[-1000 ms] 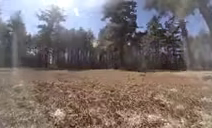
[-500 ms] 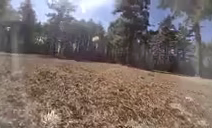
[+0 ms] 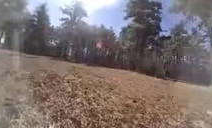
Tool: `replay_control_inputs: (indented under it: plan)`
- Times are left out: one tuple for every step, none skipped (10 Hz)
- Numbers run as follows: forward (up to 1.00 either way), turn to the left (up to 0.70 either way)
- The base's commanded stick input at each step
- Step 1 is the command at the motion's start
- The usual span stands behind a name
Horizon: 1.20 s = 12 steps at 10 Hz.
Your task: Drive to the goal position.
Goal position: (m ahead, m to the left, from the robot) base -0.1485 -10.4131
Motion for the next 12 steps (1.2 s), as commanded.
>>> replay_control_inputs:
  plan:
    - [0.7, 0.0]
    - [0.7, 0.0]
    - [0.7, 0.0]
    - [0.7, 0.0]
    - [0.7, 0.0]
    - [0.7, 0.0]
    - [0.7, 0.0]
    - [0.7, 0.0]
    - [0.7, 0.0]
    - [0.7, 0.0]
    - [0.7, 0.0]
    - [0.7, 0.0]
